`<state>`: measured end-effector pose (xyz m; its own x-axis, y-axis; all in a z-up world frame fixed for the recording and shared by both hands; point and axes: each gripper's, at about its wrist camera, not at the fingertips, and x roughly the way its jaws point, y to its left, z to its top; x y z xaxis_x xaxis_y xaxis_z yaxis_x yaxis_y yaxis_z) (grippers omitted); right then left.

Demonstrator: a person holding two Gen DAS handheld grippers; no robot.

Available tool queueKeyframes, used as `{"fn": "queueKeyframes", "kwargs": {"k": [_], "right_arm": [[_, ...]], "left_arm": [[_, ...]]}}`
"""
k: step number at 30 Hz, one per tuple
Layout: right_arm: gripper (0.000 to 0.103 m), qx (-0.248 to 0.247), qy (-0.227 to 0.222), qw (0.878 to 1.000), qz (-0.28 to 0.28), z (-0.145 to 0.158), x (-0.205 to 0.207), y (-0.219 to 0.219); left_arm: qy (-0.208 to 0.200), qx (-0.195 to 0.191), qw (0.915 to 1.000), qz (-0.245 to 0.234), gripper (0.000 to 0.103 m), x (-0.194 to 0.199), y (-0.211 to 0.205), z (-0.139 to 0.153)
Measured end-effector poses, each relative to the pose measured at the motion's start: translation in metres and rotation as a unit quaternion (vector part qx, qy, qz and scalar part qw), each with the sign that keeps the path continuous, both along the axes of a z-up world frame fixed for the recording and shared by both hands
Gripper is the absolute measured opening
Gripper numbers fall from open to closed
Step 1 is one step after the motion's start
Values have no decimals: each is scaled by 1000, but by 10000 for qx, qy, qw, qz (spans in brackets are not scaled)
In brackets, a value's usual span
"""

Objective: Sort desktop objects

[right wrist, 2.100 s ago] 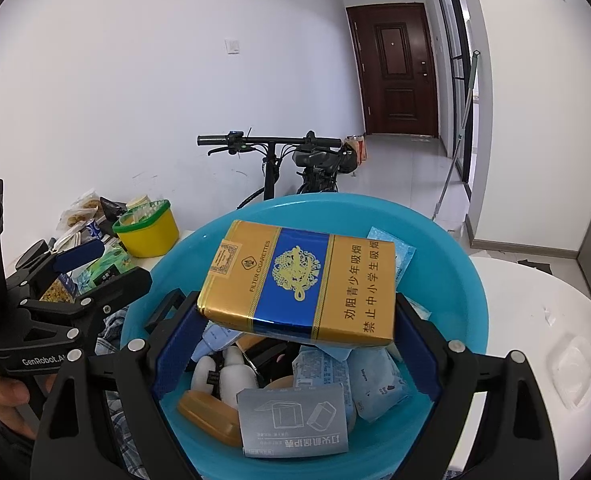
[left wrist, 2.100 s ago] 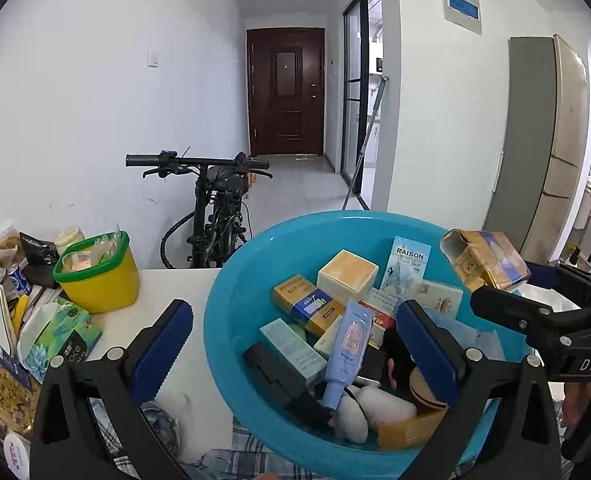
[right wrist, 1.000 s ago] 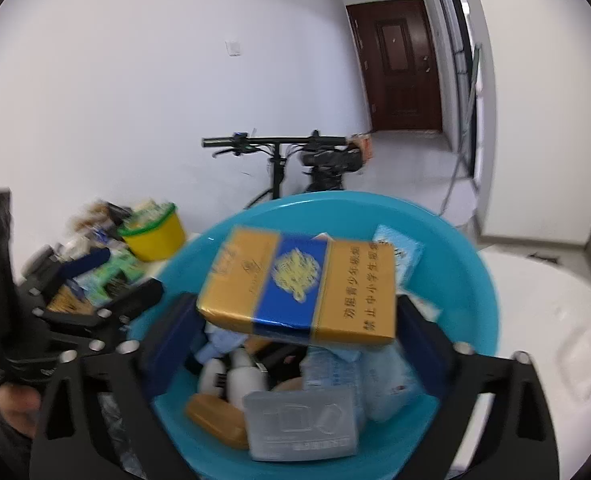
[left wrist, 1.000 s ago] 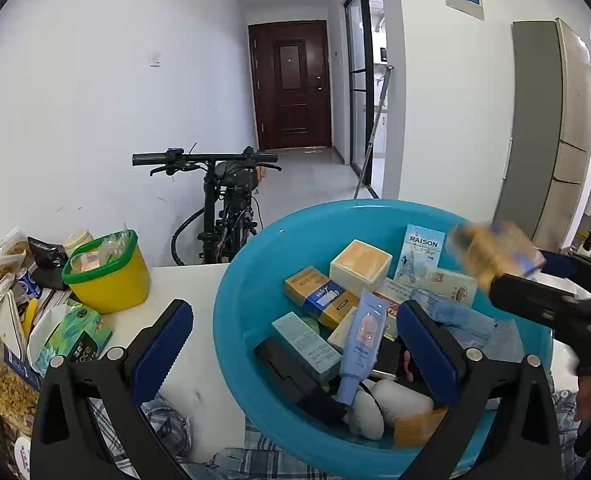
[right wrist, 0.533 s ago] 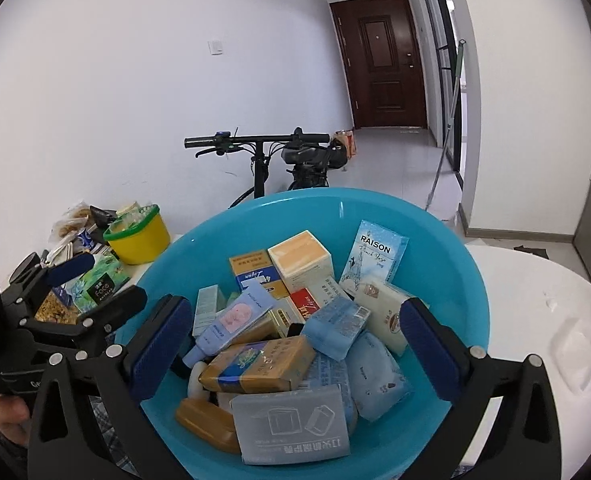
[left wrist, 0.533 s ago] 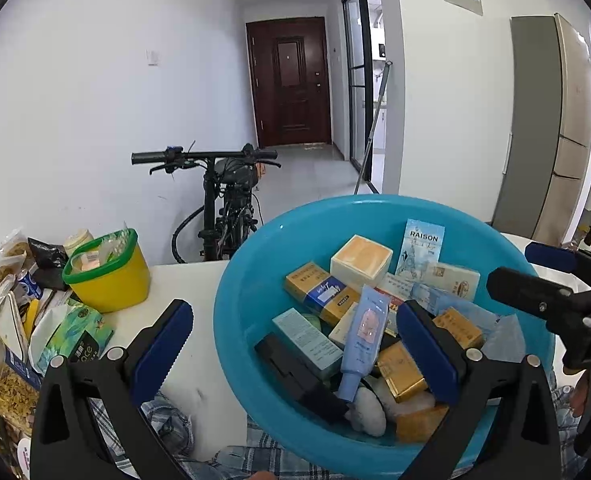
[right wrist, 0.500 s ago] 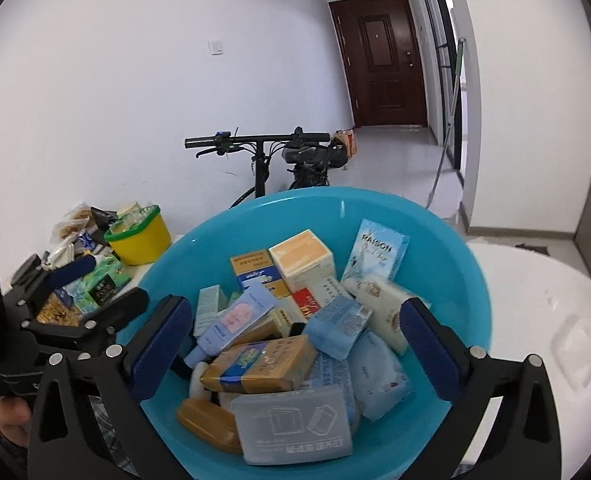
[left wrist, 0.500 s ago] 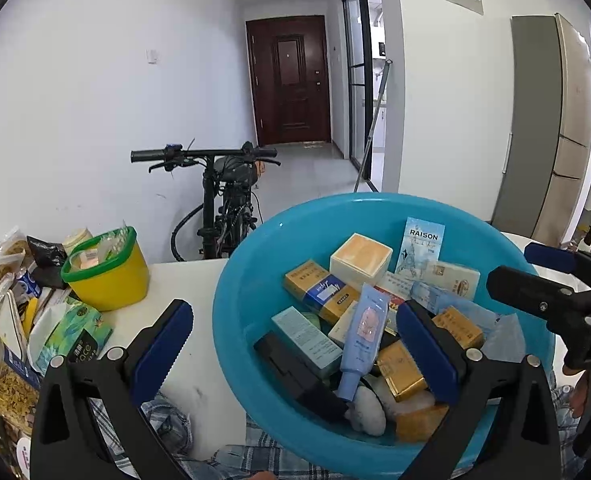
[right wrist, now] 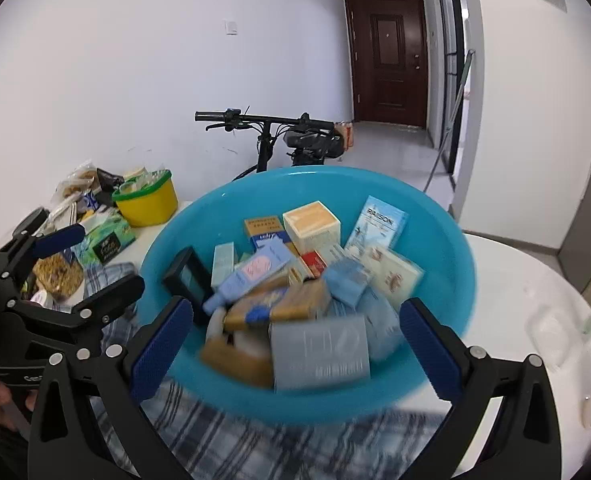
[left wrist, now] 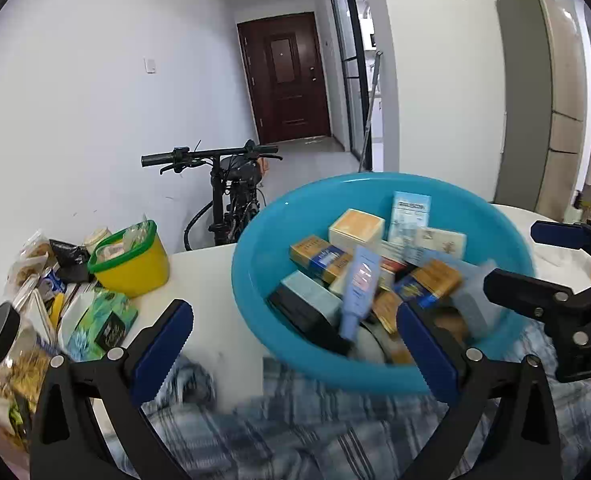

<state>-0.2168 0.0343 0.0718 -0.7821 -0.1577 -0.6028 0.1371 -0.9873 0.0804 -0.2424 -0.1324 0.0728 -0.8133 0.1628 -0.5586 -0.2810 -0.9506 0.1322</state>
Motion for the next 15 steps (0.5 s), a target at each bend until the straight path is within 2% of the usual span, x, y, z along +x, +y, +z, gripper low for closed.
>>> {"fn": "queueKeyframes", "kwargs": {"k": [6, 10, 15], "right_arm": [[103, -135, 2, 9999, -32, 6, 42, -5], [103, -179, 135, 9996, -144, 14, 71, -6], [103, -375, 241, 9988, -185, 11, 103, -3]], "left_arm": [[218, -278, 9994, 48, 103, 57, 0, 15], [258, -181, 9995, -37, 103, 86, -7, 19], [133, -85, 9998, -85, 103, 113, -12, 12]]}}
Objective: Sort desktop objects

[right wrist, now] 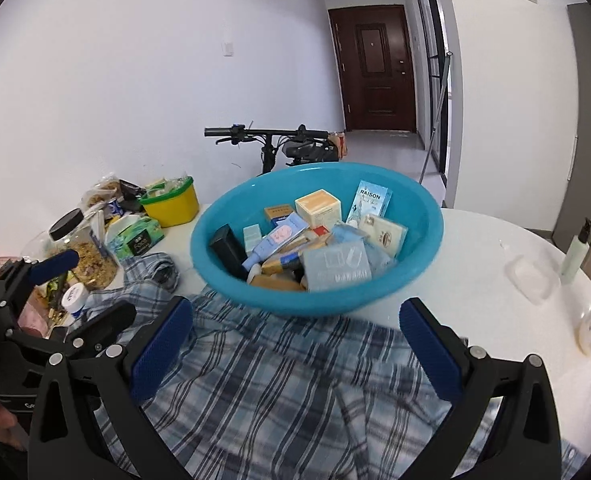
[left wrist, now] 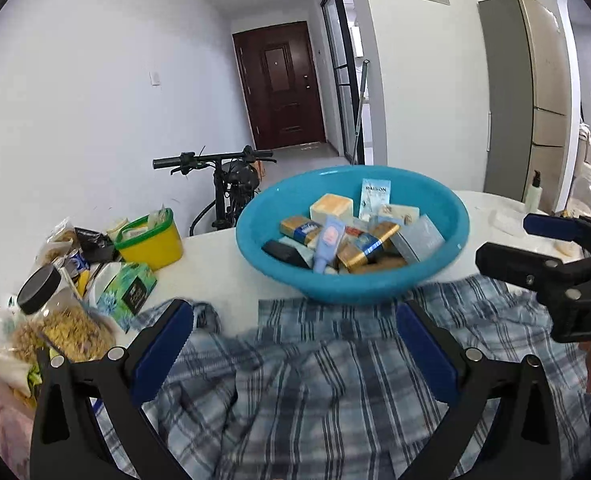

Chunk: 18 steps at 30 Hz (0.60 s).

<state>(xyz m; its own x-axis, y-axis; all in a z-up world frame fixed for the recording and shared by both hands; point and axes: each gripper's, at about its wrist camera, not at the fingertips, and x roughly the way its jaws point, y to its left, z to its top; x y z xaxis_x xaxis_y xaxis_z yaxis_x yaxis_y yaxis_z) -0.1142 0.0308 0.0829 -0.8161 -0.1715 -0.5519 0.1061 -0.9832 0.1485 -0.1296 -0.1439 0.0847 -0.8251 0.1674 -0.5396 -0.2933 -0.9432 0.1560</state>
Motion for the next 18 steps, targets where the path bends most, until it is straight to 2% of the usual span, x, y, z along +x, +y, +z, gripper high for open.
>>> {"fn": "queueKeyframes", "kwargs": {"k": [2, 10, 13, 18], "right_arm": [[103, 13, 61, 10000, -7, -4, 13, -2], [103, -54, -99, 9999, 39, -38, 49, -6], [103, -223, -104, 9997, 6, -47, 58, -3], [103, -211, -136, 9996, -116, -50, 62, -2]], "left_arm": [[-6, -16, 10000, -12, 103, 13, -2, -6], [-150, 405, 9990, 61, 103, 49, -21, -26], [-148, 417, 9990, 64, 103, 59, -22, -31], [-117, 339, 9993, 117, 103, 66, -19, -36]]}}
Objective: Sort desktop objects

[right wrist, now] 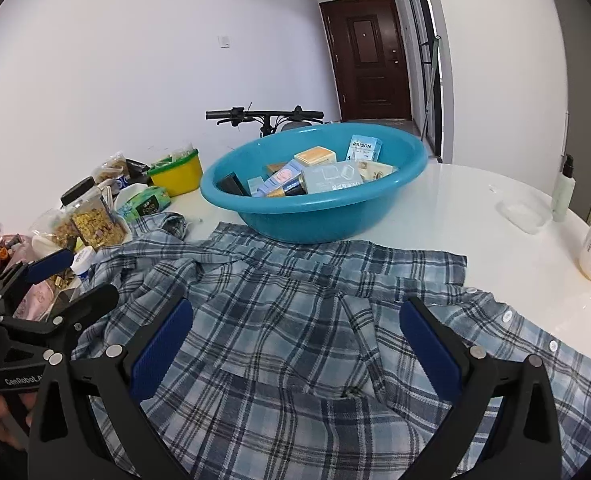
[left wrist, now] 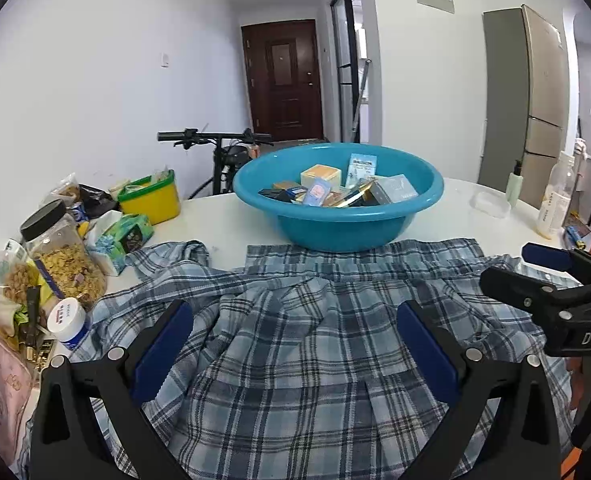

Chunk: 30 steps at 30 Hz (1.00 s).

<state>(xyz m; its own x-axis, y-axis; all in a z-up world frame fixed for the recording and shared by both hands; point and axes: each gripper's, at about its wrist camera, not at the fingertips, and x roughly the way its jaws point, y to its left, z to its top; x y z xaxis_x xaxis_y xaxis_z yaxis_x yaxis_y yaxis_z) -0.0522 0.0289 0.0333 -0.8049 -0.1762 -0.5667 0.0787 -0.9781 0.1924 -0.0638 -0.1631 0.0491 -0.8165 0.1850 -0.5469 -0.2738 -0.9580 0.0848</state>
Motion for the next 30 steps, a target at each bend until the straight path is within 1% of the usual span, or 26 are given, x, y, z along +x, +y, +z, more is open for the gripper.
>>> {"fn": "queueKeyframes", "kwargs": {"k": [2, 4, 6, 8, 9, 15, 19, 24, 28, 30], "right_arm": [[103, -106, 38, 9999, -72, -1, 1, 2], [103, -48, -45, 10000, -64, -3, -1, -1], [103, 222, -155, 9996, -38, -6, -3, -8], [103, 547, -168, 9983, -51, -10, -4, -15], [103, 634, -169, 9978, -59, -12, -3, -17], [103, 621, -135, 9979, -79, -13, -1, -19], [103, 592, -108, 9981, -111, -12, 2, -18], [103, 597, -166, 9980, -109, -16, 2, -19], [103, 627, -215, 9978, -91, -18, 5, -22], [103, 712, -124, 9974, -78, -18, 9, -23]], "left_arm": [[-19, -9, 10000, -7, 103, 0, 1, -1], [14, -20, 10000, -8, 103, 1, 1, -1], [51, 9, 10000, 12, 103, 2, 0, -1], [48, 5, 10000, 63, 103, 2, -1, -4], [42, -2, 10000, 66, 103, 1, 0, -5], [-87, 61, 9999, 56, 103, -1, -1, -15], [-102, -72, 9998, 123, 103, -3, 0, -21], [-233, 86, 9997, 52, 103, -4, -2, -25], [-199, 20, 9998, 79, 103, -3, 0, -27], [-189, 38, 9998, 73, 103, -2, 1, -28]]}}
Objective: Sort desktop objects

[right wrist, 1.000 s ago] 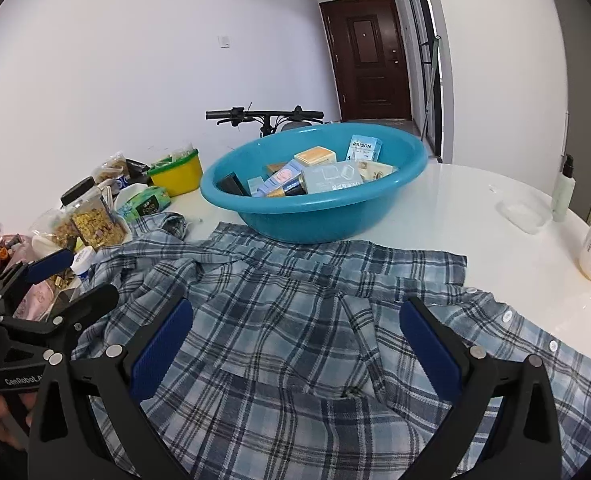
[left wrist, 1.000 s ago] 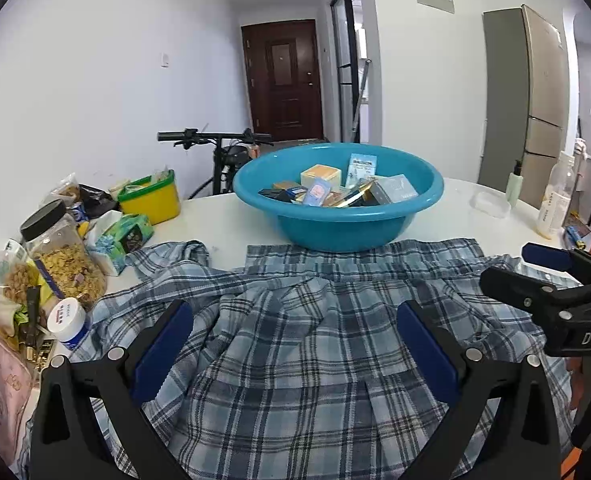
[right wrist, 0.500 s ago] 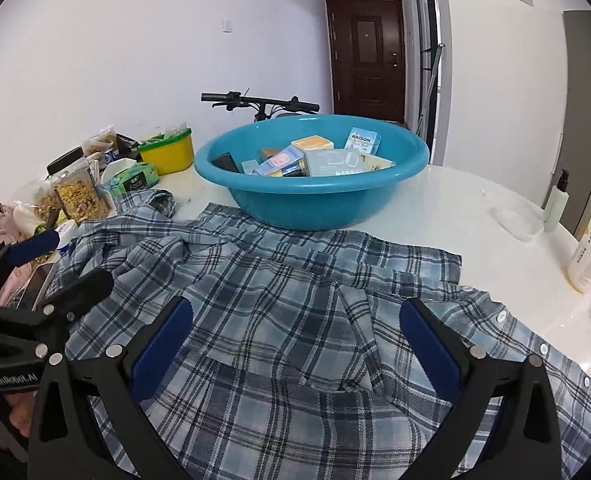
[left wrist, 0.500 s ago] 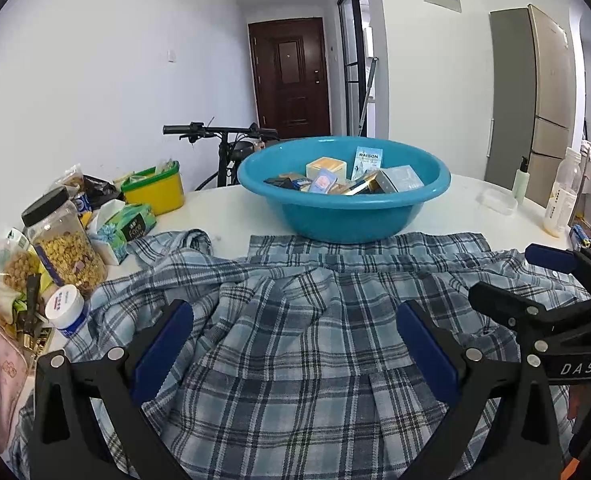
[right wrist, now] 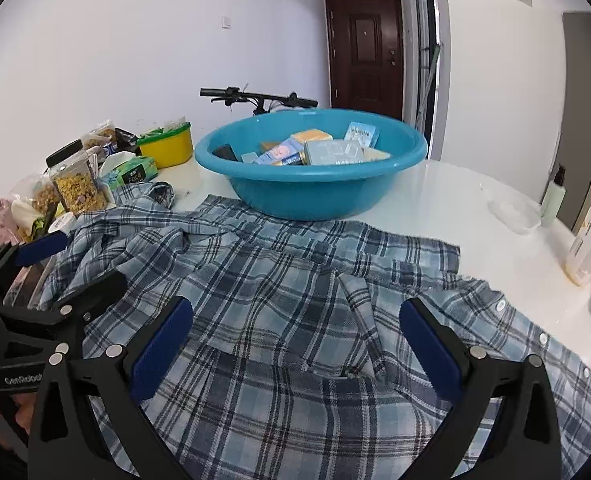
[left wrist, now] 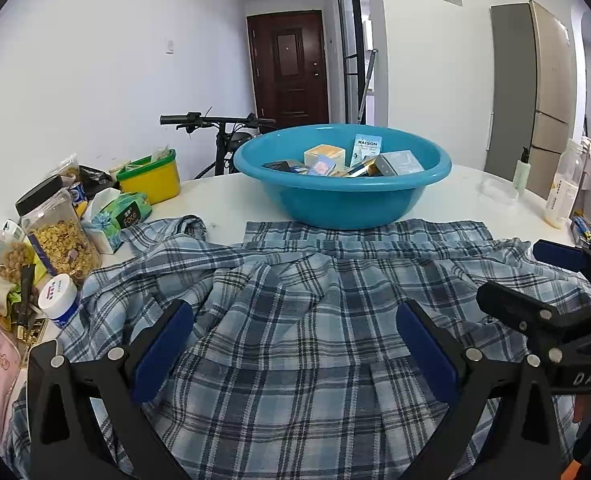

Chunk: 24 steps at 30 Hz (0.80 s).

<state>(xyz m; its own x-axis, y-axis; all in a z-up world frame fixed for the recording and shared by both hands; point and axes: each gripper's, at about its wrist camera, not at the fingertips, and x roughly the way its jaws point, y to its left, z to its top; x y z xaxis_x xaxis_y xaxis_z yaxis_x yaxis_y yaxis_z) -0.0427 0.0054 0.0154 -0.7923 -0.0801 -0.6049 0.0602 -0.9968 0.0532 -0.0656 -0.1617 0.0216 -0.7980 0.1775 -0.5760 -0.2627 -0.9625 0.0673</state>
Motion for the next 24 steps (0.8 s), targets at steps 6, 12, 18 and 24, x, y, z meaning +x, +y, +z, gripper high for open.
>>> {"fn": "queueKeyframes", "kwargs": {"k": [6, 12, 18, 24], "right_arm": [[103, -119, -1, 9999, -78, -2, 0, 3], [103, -111, 22, 9998, -135, -1, 1, 2], [103, -54, -28, 9999, -107, -3, 2, -3], [103, -19, -63, 9999, -139, -3, 1, -4]], "left_arm": [[-16, -4, 10000, -12, 103, 1, 0, 0], [-19, 60, 10000, -20, 103, 1, -2, 2], [-72, 38, 10000, 4, 103, 1, -4, -1], [-52, 8, 10000, 62, 103, 1, -3, -2]]}}
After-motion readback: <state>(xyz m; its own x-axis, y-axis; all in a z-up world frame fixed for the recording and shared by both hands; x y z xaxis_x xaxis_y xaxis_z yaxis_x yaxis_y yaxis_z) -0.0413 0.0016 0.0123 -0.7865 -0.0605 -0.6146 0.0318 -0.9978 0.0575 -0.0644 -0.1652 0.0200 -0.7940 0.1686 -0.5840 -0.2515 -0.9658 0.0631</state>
